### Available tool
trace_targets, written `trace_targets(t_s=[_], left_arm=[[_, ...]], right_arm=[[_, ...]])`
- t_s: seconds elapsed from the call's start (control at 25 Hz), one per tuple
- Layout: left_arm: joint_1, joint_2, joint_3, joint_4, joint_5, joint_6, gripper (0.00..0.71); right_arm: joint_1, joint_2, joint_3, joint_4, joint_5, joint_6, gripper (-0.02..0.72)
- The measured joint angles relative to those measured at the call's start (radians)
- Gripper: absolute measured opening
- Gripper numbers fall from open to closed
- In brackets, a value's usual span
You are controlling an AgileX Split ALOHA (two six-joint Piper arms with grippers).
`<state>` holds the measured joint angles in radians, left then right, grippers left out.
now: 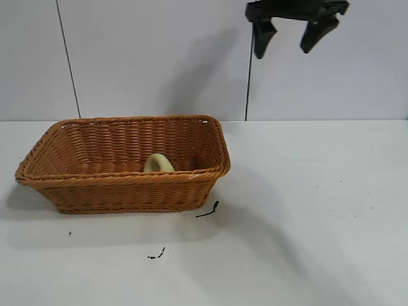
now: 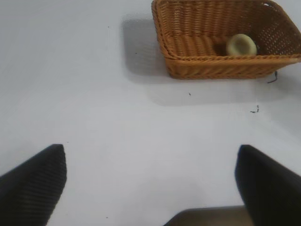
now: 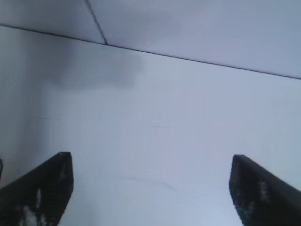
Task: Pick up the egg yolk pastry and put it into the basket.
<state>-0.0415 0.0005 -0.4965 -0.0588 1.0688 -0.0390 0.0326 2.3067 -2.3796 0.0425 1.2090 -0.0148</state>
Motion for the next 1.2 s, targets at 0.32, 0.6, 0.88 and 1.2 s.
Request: trace_targets(t_s=[0.32, 0.6, 0.88, 1.2], left_arm=[[0.0, 0.0, 0.0, 0.0, 0.0, 0.0, 0.695], [0.0, 0.0, 0.0, 0.0, 0.0, 0.0, 0.695], [0.0, 0.0, 0.0, 0.0, 0.0, 0.0, 0.695], [0.0, 0.0, 0.0, 0.0, 0.0, 0.0, 0.695]], right_arm=[[-0.044, -0.149, 0.225, 0.007, 0.0, -0.02, 0.625], [-0.044, -0.43, 0.594, 0.014, -0.001, -0.022, 0.625], [-0.044, -0.755, 1.002, 0.014, 0.0, -0.038, 0.625], [-0.044, -1.127, 1.451, 0.014, -0.004, -0.075, 0.625]])
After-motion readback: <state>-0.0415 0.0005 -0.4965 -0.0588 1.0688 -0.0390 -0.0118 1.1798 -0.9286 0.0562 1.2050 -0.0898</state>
